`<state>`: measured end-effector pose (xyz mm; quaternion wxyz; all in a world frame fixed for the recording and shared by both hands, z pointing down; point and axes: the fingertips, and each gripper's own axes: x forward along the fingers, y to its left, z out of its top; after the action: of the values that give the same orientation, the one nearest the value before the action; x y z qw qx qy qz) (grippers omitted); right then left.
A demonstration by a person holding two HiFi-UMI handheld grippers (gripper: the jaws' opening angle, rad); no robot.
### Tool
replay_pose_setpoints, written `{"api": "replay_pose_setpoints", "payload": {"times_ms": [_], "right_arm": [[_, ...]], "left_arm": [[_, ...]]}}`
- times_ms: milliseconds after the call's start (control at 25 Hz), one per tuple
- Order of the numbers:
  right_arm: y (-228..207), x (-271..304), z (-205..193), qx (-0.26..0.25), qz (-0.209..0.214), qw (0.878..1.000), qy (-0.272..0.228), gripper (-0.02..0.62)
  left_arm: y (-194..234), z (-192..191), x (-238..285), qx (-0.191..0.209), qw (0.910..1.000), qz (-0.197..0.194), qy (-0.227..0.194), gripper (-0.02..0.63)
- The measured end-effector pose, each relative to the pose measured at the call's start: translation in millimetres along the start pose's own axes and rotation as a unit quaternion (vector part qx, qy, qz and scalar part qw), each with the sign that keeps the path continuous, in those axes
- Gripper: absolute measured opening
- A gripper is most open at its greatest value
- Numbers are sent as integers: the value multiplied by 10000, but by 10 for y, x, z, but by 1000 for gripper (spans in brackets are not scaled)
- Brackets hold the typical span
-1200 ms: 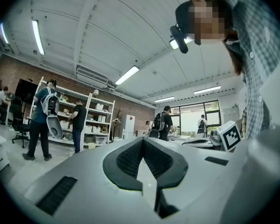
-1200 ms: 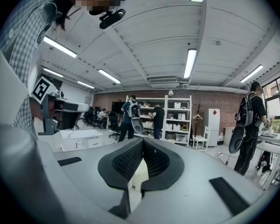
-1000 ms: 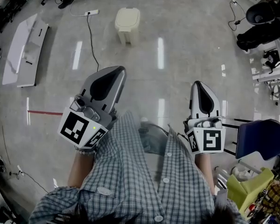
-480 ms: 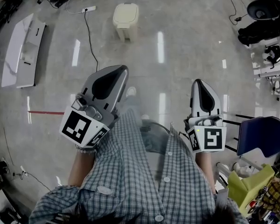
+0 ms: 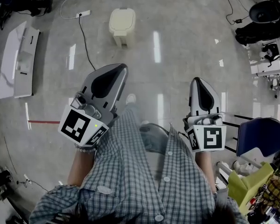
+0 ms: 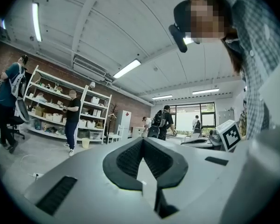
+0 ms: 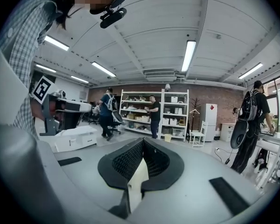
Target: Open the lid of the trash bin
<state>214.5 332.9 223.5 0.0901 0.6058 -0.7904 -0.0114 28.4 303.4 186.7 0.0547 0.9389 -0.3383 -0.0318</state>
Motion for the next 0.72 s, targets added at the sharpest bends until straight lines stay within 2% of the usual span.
{"api": "replay_pose_setpoints", "payload": {"times_ms": [720], "right_arm": [[88,1055,190,-43,-344,9994,-3,17]], "left_arm": [[1126,137,384,16,9996,-262,-42,-3]]}}
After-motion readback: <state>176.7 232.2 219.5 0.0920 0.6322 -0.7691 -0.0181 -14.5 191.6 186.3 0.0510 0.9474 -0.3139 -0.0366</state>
